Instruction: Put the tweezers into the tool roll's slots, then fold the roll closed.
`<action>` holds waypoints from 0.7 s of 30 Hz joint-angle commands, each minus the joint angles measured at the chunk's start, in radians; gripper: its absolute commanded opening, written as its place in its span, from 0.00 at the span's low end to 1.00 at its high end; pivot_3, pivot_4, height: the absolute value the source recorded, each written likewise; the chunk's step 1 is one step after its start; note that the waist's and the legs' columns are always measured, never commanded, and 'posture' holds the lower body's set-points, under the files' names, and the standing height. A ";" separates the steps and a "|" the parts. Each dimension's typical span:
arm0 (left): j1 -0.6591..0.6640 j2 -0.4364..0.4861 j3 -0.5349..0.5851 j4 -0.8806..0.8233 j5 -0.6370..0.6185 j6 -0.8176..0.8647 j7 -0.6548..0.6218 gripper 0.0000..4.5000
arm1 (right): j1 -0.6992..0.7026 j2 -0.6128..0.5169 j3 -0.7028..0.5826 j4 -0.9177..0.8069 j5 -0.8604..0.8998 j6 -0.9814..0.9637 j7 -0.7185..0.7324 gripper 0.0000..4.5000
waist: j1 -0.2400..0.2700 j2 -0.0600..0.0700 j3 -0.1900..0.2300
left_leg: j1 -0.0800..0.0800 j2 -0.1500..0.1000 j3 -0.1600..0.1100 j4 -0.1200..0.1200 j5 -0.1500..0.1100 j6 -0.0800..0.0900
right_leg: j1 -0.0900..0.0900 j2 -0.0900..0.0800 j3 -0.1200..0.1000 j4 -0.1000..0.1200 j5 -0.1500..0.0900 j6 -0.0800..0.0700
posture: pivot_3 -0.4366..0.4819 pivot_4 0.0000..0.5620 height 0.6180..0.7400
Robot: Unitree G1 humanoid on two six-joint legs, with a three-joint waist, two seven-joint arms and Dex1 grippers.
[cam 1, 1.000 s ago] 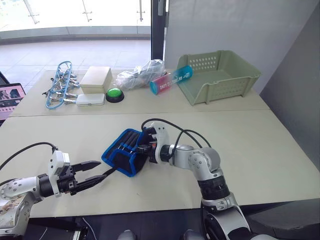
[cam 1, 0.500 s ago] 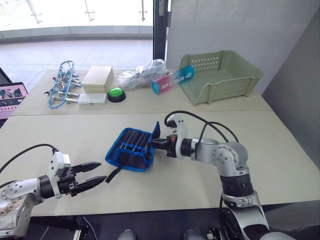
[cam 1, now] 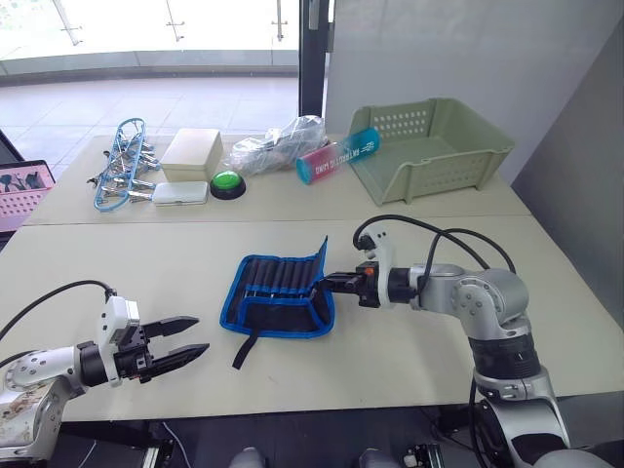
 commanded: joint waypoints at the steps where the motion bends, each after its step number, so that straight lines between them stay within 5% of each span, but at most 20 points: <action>1: 0.010 0.009 0.011 -0.017 -0.008 -0.004 -0.012 0.70 | -0.059 0.053 0.036 -0.031 -0.002 0.008 -0.023 0.00 | -0.004 0.000 0.000 | 0.000 0.000 0.000 0.000 0.000 0.000 | 0.000 0.000 0.000 0.000 0.000 0.000 | 0.48 0.27 0.81; 10: 0.022 0.009 0.004 -0.041 -0.012 0.015 -0.008 0.70 | -0.090 0.175 0.160 -0.009 -0.093 0.006 -0.117 0.00 | 0.001 0.000 0.000 | 0.000 0.000 0.000 0.000 0.001 -0.002 | 0.000 0.000 0.000 0.001 0.000 0.000 | 0.48 0.27 0.81; 21: 0.009 0.004 -0.011 -0.050 -0.008 0.026 -0.001 0.70 | -0.093 0.392 0.239 0.253 -0.286 -0.165 -0.229 0.00 | -0.008 0.000 0.000 | 0.001 0.000 0.000 -0.001 0.002 -0.003 | -0.001 0.000 0.000 0.002 0.000 0.000 | 0.48 0.27 0.81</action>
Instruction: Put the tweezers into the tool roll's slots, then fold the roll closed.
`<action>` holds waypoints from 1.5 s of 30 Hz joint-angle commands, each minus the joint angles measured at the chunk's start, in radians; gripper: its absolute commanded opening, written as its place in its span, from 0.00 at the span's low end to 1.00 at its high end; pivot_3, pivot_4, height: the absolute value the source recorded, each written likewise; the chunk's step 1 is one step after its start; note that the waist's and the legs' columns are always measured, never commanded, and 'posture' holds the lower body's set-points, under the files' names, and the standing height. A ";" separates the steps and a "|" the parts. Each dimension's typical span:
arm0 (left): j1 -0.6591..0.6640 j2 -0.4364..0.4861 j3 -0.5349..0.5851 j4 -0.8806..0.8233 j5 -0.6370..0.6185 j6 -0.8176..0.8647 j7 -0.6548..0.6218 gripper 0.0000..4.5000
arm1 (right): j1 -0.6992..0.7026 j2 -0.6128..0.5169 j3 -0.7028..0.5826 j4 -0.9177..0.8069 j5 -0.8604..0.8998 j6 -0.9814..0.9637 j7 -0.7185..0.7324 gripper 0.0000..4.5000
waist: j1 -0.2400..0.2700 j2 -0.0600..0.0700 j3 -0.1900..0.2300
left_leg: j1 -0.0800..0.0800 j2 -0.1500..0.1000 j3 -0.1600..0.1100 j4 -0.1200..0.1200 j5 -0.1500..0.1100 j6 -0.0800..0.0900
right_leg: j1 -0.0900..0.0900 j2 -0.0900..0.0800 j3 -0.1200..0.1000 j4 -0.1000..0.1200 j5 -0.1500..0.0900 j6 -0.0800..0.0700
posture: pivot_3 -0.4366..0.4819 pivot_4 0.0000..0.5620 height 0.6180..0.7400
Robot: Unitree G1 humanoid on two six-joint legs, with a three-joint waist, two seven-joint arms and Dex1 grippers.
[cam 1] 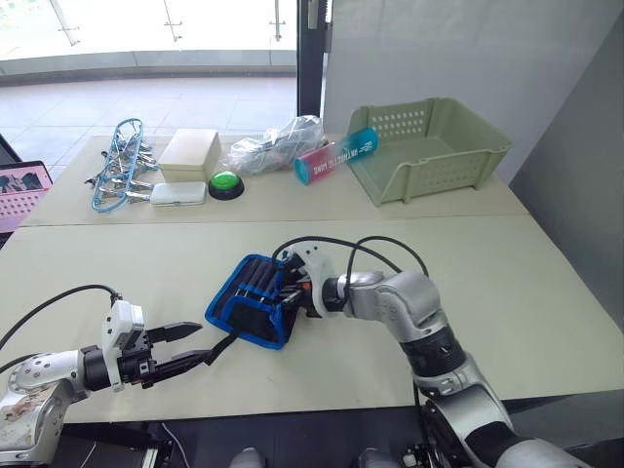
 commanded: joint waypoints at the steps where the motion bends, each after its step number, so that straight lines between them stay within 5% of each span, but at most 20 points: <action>1: -0.011 0.004 0.000 -0.022 -0.008 0.002 -0.001 0.70 | -0.009 0.060 0.016 0.068 -0.047 -0.066 -0.021 0.00 | -0.003 0.000 0.000 | 0.000 0.000 0.000 0.000 0.000 0.000 | 0.000 0.000 0.000 0.000 0.000 0.000 | 0.48 0.27 0.81; 8: -0.044 0.010 -0.007 -0.039 -0.013 0.026 0.021 0.70 | 0.053 0.061 0.105 0.101 -0.130 -0.121 0.005 0.00 | -0.021 0.000 0.000 | 0.003 0.000 0.000 0.000 0.000 0.000 | 0.001 0.000 0.000 0.003 0.000 0.000 | 0.48 0.27 0.81; 17: -0.051 0.010 -0.005 -0.070 -0.017 0.060 0.038 0.70 | 0.049 0.136 -0.079 0.049 -0.033 -0.089 0.031 0.63 | -0.019 0.000 0.000 | 0.004 0.000 0.000 -0.001 -0.001 0.002 | 0.002 0.000 0.000 0.004 0.000 0.000 | 0.48 0.27 0.81; 26: -0.055 0.014 0.000 -0.083 -0.021 0.077 0.047 0.70 | 0.068 0.042 -0.175 -0.101 0.082 -0.112 0.161 0.63 | -0.014 0.000 0.000 | 0.001 0.000 -0.001 -0.001 0.001 -0.001 | 0.000 0.000 0.000 0.001 0.000 0.000 | 0.48 0.27 0.81; 34: -0.071 0.016 0.007 -0.065 -0.026 0.084 0.044 0.70 | 0.201 -0.096 -0.051 -0.006 -0.072 -0.515 0.344 0.63 | -0.017 0.000 0.000 | 0.001 0.000 0.000 -0.002 0.001 0.000 | 0.001 0.000 0.000 -0.001 0.000 0.000 | 0.48 0.27 0.81; 43: -0.119 0.029 0.045 0.002 -0.067 0.215 0.112 0.70 | 0.159 -0.062 0.043 0.198 -0.259 -0.750 0.321 0.01 | -0.021 0.000 0.000 | 0.002 0.000 0.000 -0.002 0.001 -0.002 | 0.001 0.000 0.000 0.001 0.000 0.000 | 0.48 0.27 0.81; 45: -0.158 0.020 0.056 0.043 -0.060 0.250 0.174 0.70 | 0.150 -0.060 0.058 0.220 -0.285 -0.731 0.311 0.01 | -0.020 -0.001 0.000 | 0.002 0.000 0.000 -0.002 0.002 -0.002 | 0.001 0.000 0.000 0.001 0.000 0.000 | 0.48 0.27 0.81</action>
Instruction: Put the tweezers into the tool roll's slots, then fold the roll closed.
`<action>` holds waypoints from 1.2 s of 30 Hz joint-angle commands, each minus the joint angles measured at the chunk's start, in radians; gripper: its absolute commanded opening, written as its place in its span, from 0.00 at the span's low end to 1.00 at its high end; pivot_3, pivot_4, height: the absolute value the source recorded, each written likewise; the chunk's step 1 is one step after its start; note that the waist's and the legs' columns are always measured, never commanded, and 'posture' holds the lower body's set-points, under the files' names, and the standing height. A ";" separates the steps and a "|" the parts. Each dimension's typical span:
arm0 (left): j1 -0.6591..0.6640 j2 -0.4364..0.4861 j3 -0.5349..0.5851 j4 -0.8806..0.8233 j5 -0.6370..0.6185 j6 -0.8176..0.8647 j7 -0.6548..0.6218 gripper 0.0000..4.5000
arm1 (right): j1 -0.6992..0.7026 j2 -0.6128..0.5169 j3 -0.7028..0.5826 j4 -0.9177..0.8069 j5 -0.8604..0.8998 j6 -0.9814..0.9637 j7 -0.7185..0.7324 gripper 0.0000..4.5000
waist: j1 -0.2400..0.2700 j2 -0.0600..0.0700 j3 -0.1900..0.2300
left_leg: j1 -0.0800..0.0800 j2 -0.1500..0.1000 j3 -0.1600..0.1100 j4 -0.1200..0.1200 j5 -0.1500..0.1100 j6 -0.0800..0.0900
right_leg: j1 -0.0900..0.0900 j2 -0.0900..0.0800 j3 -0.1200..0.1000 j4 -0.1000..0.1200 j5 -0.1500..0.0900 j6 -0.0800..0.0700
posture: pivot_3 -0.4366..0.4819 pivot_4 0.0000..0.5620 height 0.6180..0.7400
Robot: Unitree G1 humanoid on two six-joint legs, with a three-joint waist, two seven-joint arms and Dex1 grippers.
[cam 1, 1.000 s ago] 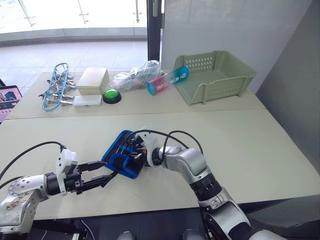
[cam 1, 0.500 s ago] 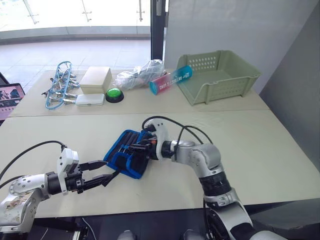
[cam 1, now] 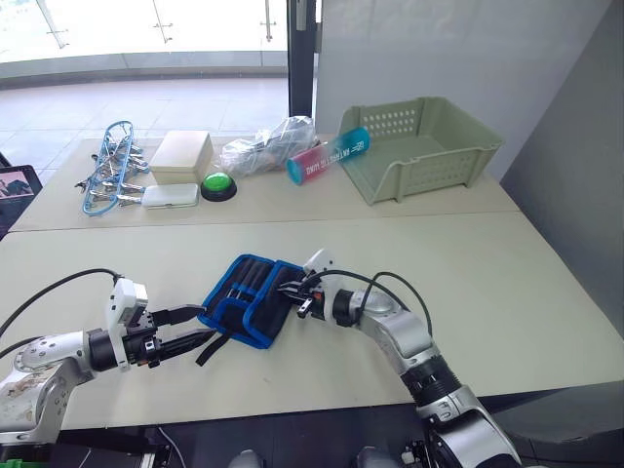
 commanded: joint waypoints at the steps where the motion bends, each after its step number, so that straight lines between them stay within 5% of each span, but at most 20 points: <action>1: -0.062 0.010 0.039 0.054 -0.006 0.082 0.107 0.70 | -0.015 0.006 0.033 0.034 -0.057 0.028 -0.022 0.01 | 0.001 0.000 0.000 | 0.000 0.000 0.000 0.000 0.000 0.000 | 0.000 0.000 0.000 0.000 0.000 0.000 | 0.48 0.27 0.81; 14: -0.197 -0.019 -0.049 0.133 -0.037 0.449 0.257 0.70 | 0.022 -0.007 0.039 -0.003 -0.089 0.131 -0.051 0.01 | 0.005 -0.001 -0.001 | 0.003 0.000 0.000 0.000 0.000 0.000 | 0.002 0.000 0.000 0.002 0.000 0.000 | 0.48 0.27 0.81; 20: -0.274 -0.068 -0.161 0.200 0.015 0.465 0.244 0.70 | 0.023 0.003 0.031 -0.008 -0.090 0.139 -0.072 0.01 | 0.026 0.000 -0.002 | 0.006 0.000 0.000 0.000 0.000 -0.001 | 0.005 0.000 0.000 0.002 0.000 0.000 | 0.48 0.27 0.81; 27: -0.319 -0.102 -0.130 0.233 -0.012 0.515 0.237 0.70 | 0.024 0.009 0.029 -0.014 -0.098 0.150 -0.078 0.01 | 0.029 0.000 -0.003 | 0.008 0.000 0.000 0.001 0.001 -0.001 | 0.006 0.000 0.001 0.002 0.000 0.000 | 0.48 0.27 0.81; 36: -0.348 -0.118 -0.084 0.256 -0.035 0.525 0.239 0.00 | 0.034 0.008 0.028 -0.026 -0.098 0.158 -0.080 0.00 | 0.028 0.000 -0.003 | 0.007 0.000 0.000 0.001 0.001 -0.001 | 0.005 0.000 0.001 0.004 0.000 0.000 | 0.48 0.27 0.81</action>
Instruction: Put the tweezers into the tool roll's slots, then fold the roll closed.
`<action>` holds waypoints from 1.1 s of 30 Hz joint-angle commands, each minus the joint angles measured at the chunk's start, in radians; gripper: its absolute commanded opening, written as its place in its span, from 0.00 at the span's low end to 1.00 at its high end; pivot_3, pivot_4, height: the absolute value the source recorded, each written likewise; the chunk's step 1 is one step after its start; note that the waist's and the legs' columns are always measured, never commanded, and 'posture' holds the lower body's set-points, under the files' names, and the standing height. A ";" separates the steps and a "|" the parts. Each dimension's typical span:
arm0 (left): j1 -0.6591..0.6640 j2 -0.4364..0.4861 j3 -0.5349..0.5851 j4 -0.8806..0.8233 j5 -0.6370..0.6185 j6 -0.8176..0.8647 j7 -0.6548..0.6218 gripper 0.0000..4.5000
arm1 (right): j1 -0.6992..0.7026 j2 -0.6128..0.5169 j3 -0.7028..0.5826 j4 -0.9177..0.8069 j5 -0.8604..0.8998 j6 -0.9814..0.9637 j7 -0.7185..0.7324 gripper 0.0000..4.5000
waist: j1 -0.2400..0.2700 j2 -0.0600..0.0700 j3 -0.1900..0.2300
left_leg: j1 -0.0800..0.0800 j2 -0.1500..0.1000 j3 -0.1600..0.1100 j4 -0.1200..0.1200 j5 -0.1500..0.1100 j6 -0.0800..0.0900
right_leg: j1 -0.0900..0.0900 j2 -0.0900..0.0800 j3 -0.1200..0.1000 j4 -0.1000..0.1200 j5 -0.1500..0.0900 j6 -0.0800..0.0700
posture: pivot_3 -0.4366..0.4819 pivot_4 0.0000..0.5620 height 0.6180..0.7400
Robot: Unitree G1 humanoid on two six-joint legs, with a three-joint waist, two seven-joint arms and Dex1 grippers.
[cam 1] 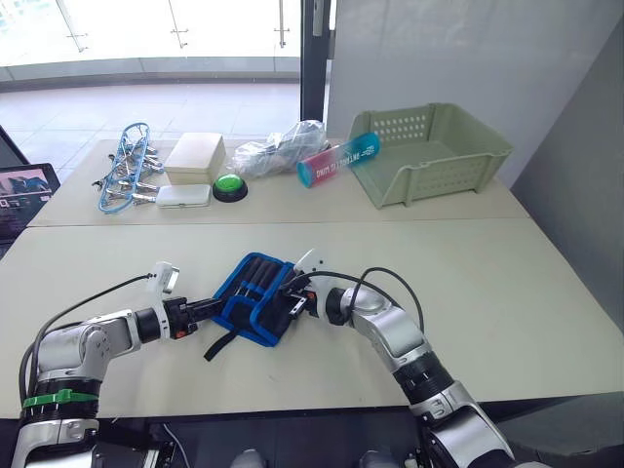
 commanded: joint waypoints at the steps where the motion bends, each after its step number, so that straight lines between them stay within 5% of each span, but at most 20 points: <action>1: -0.019 0.000 0.017 0.003 -0.018 0.011 -0.002 0.00 | 0.031 -0.007 0.014 0.023 -0.015 0.048 0.000 0.00 | 0.000 0.000 0.000 | 0.000 0.000 0.000 0.000 0.000 0.000 | 0.000 0.000 0.000 0.000 0.000 0.000 | 0.48 0.27 0.81; 13: -0.047 0.034 0.024 -0.128 -0.016 -0.088 -0.045 0.00 | 0.053 -0.013 0.042 0.025 -0.051 0.083 -0.027 0.00 | 0.001 -0.001 0.000 | -0.002 0.000 0.000 0.000 0.000 0.000 | -0.002 0.000 0.000 0.000 0.000 0.000 | 0.48 0.27 0.81; 21: -0.023 0.024 -0.138 -0.360 0.011 -0.146 -0.099 0.00 | 0.069 -0.012 0.039 0.013 -0.047 0.093 -0.032 0.00 | 0.002 -0.001 0.000 | -0.002 0.000 0.000 0.000 0.000 0.000 | -0.001 0.000 0.000 -0.001 0.000 0.000 | 0.48 0.27 0.81; 33: -0.039 -0.057 -0.387 -0.227 0.213 -0.241 -0.078 0.00 | 0.082 -0.023 0.003 -0.048 -0.020 0.132 -0.041 0.00 | 0.018 -0.001 -0.001 | -0.002 0.000 0.000 0.000 0.000 0.000 | 0.001 0.000 0.000 -0.005 0.000 0.000 | 0.48 0.27 0.81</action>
